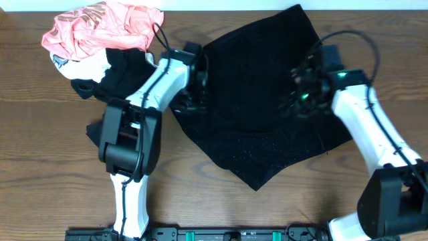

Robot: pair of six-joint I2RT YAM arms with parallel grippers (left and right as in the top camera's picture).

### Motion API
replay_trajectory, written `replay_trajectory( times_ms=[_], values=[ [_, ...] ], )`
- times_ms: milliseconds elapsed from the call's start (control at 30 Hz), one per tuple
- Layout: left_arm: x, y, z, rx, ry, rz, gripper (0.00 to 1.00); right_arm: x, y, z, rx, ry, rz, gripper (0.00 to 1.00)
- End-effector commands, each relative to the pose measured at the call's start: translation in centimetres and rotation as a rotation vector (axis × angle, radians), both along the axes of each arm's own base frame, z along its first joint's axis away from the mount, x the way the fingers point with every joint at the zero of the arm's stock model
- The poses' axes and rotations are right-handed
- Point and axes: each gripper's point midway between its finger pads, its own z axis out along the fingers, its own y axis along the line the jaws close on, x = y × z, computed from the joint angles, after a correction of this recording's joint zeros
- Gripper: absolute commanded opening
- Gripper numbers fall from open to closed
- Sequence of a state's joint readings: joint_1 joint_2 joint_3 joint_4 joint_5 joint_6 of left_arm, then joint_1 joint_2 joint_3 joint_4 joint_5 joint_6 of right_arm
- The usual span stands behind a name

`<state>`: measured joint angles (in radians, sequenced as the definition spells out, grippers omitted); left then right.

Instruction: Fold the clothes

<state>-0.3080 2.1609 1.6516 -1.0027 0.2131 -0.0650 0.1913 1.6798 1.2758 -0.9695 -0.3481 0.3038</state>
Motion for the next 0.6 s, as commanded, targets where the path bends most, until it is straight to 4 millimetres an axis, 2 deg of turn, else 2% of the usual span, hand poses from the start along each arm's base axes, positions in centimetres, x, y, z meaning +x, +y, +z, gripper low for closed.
replay_trajectory(
  times_ms=[0,67,133,400,567],
  values=[
    [2.8,3.0,1.9,0.088,-0.132,-0.037,0.8,-3.0,3.1,-0.7,0.023,0.079,0.081,0.67],
    [3.9,3.8,1.9,0.098,-0.168,-0.041,0.83,-4.6,4.1,-1.0,0.011,0.126,0.106,0.77],
    [4.9,4.5,2.0,0.094,-0.201,-0.032,0.86,-6.4,5.0,-1.3,-0.005,0.176,0.131,0.8],
    [8.0,7.0,2.5,0.084,-0.302,0.032,0.91,-11.0,5.1,-2.1,-0.113,0.328,0.127,0.81],
    [8.6,7.1,2.7,0.084,-0.332,-0.001,0.91,-14.1,5.3,-2.8,-0.167,0.423,0.128,0.82]
  ],
)
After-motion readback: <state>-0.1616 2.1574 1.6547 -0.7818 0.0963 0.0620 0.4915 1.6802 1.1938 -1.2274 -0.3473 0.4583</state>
